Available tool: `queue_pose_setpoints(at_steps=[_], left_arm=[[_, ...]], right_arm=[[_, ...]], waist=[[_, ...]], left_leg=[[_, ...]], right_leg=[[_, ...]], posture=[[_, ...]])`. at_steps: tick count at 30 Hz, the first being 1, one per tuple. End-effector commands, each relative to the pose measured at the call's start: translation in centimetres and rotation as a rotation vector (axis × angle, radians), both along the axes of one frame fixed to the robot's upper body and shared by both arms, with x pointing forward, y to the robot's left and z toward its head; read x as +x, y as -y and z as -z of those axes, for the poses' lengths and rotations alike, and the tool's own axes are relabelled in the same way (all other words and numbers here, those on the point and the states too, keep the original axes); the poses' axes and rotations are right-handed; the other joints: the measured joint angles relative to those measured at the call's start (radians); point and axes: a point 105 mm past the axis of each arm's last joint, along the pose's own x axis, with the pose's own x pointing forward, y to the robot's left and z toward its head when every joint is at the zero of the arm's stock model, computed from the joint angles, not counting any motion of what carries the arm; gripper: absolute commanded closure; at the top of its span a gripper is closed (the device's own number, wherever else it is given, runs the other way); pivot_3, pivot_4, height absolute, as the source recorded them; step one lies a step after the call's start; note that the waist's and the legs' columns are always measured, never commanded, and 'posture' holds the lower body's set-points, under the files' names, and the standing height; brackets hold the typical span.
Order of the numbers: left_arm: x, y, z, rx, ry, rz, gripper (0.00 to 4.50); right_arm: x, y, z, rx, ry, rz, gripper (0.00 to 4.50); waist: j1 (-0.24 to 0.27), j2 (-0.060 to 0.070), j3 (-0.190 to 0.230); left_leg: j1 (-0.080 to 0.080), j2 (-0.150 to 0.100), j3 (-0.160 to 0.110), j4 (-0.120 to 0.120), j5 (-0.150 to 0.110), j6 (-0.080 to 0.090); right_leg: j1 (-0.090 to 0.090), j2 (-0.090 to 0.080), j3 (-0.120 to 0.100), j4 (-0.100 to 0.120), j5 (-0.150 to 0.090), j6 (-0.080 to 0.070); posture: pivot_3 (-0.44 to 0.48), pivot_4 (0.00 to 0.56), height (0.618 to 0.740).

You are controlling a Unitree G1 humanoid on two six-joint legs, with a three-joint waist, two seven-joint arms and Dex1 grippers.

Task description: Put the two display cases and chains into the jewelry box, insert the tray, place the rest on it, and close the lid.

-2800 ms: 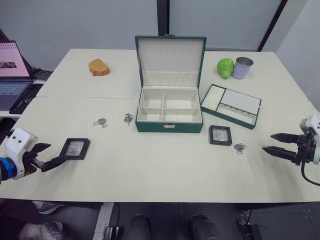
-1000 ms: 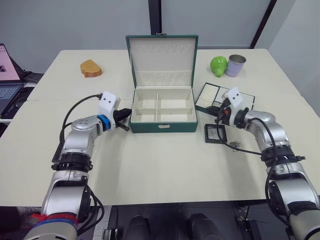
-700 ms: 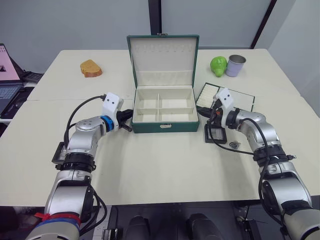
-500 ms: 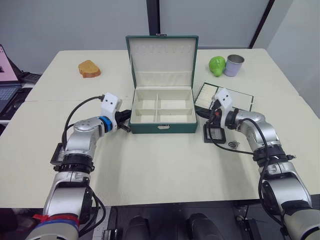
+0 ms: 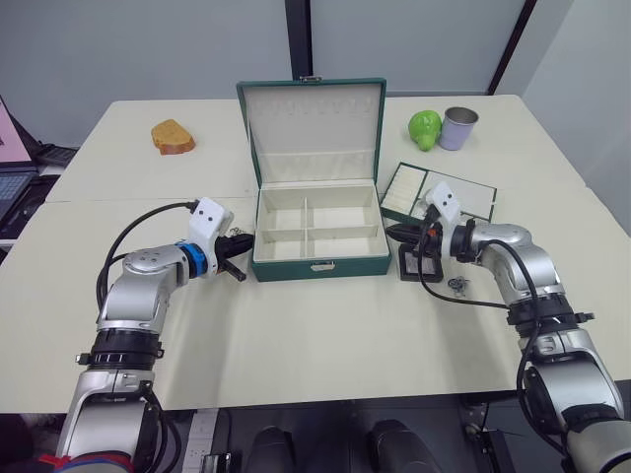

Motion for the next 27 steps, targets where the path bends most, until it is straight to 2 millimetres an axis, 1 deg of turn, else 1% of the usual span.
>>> queue_pose_setpoints(at_steps=[1,6,10,13,16,19,21,24,26,27], left_arm=[[-0.1,1.6,-1.2,-0.006,0.047,0.077,4.48],[-0.3,1.6,-1.0,0.001,0.037,0.084,4.48],[-0.3,1.4,-1.0,0.005,0.037,0.079,4.48],[-0.3,0.8,-1.4,-0.006,0.048,0.061,4.48],[-0.6,-0.2,-2.3,-0.021,0.066,0.035,4.48],[-1.0,-1.3,-3.1,-0.033,0.083,0.015,4.48],[-1.2,-2.4,-3.8,-0.048,0.099,-0.010,4.48],[-1.8,-4.3,-4.8,-0.057,0.121,-0.052,4.48],[-2.4,-5.9,-5.3,-0.049,0.124,-0.079,4.48],[-2.8,-6.8,-5.4,-0.042,0.122,-0.099,4.32]], right_arm=[[-1.3,-2.5,-0.8,0.030,0.017,-0.123,4.50],[-1.3,-2.4,-0.8,0.030,0.020,-0.116,4.50],[-1.1,-1.7,-0.8,0.024,0.031,-0.092,4.50],[-1.2,-1.0,-0.9,0.025,0.042,-0.079,4.50],[-1.1,0.4,-1.5,0.038,0.068,-0.046,4.50],[-1.1,1.7,-2.6,0.067,0.101,-0.014,4.50],[-1.2,3.0,-3.6,0.094,0.135,0.014,4.50],[-2.2,5.1,-5.1,0.149,0.169,0.017,4.50],[-3.0,6.7,-5.8,0.162,0.172,0.019,4.50],[-3.4,7.5,-6.0,0.160,0.170,0.020,4.30]], waist=[[0.000,0.000,0.000],[0.000,0.000,0.000],[0.000,0.000,0.000],[0.000,0.000,0.000],[0.000,0.000,0.000],[0.001,0.000,0.000],[0.001,0.000,0.000],[0.003,0.000,0.000],[0.004,0.000,0.000],[0.004,0.000,0.000]], left_leg=[[0.000,0.000,0.000,0.000,0.000,0.000],[0.000,0.000,0.000,0.000,0.000,0.000],[0.000,0.000,0.000,0.000,0.000,0.000],[0.000,0.000,0.000,0.000,0.000,0.000],[0.000,0.000,0.000,0.000,0.000,0.000],[0.000,0.000,0.000,-0.001,0.000,0.000],[0.000,0.000,0.000,-0.001,0.000,0.000],[0.000,0.000,0.000,-0.001,0.000,0.000],[0.000,0.000,0.000,-0.002,0.000,0.000],[0.000,0.000,0.000,-0.002,0.000,0.000]], right_leg=[[0.000,0.000,0.000,0.000,0.000,0.000],[0.000,0.000,0.000,0.000,0.000,0.000],[0.000,0.000,0.000,0.000,0.000,0.000],[0.000,0.000,0.000,0.000,0.000,0.000],[0.000,0.000,0.000,0.000,0.000,0.000],[0.000,0.000,0.000,-0.001,0.000,0.000],[0.000,0.000,0.000,-0.001,0.000,0.000],[0.000,0.000,0.000,-0.001,0.000,0.000],[0.001,0.000,0.000,-0.002,0.000,0.000],[0.001,0.000,0.000,-0.002,0.000,0.000]], posture=[[0.000,0.150,0.740],[0.000,0.150,0.740],[0.000,0.150,0.740],[0.000,0.150,0.740],[0.000,0.150,0.740],[0.000,0.150,0.740],[0.000,0.150,0.740],[0.000,0.150,0.740],[0.000,0.150,0.740],[0.000,0.150,0.740]])
